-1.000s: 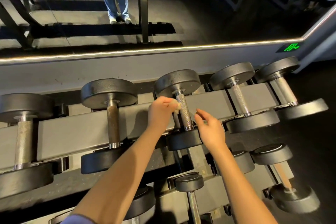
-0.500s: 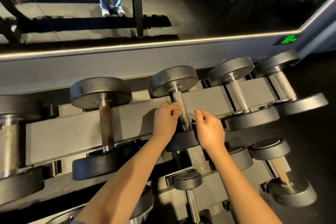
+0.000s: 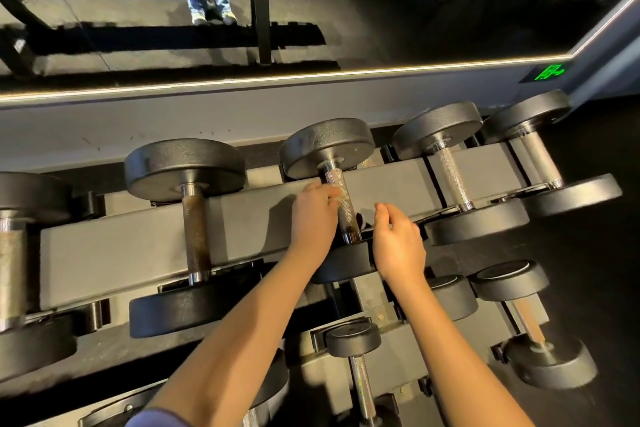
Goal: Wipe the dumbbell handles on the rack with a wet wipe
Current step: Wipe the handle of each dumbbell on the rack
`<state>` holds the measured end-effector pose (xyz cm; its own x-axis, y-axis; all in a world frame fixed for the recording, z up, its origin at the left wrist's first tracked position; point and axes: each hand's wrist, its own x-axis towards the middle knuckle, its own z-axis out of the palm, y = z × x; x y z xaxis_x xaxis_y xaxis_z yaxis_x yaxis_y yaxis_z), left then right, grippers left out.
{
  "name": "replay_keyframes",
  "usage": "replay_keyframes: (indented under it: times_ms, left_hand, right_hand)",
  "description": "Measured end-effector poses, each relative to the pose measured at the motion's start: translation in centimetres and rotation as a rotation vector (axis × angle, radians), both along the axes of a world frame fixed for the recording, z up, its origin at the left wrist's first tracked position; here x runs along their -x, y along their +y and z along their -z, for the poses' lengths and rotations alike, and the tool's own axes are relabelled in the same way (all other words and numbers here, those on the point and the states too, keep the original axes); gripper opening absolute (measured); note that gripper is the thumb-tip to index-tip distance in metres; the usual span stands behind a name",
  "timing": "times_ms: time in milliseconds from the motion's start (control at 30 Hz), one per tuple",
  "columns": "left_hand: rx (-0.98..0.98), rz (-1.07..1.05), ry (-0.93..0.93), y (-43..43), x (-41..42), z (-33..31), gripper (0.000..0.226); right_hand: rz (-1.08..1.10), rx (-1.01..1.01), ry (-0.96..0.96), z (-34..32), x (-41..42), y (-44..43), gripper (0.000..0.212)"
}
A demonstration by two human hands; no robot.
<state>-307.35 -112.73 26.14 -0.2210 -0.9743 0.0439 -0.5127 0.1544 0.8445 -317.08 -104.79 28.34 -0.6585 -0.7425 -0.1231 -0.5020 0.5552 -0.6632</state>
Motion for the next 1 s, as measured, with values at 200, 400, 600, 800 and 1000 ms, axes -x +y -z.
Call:
replay_keyframes:
  times_ms: [200,400,600,800,1000]
  left_hand:
    - [-0.05,0.025,0.026,-1.2,-0.6,0.1,0.011]
    - [-0.041,-0.055,-0.002,-2.7,0.1,-0.3,0.017]
    - [-0.196,0.182,-0.082,0.3,-1.3,-0.7,0.015]
    - [-0.183,0.077,0.031,0.4,-1.2,-1.1,0.01]
    - [-0.176,0.131,-0.057,0.5,-1.0,-1.1,0.007]
  right_hand:
    - [0.044,-0.056,-0.007,-0.6,-0.2,0.1,0.038]
    - [0.039,-0.084,-0.04,-0.8,0.0,0.0,0.039]
    - [0.032,-0.06,-0.036,-0.8,0.0,0.0,0.037]
    - [0.032,-0.04,-0.053,-0.8,-0.1,0.1,0.036]
    - [0.037,-0.027,-0.054,-0.7,0.0,0.1,0.035]
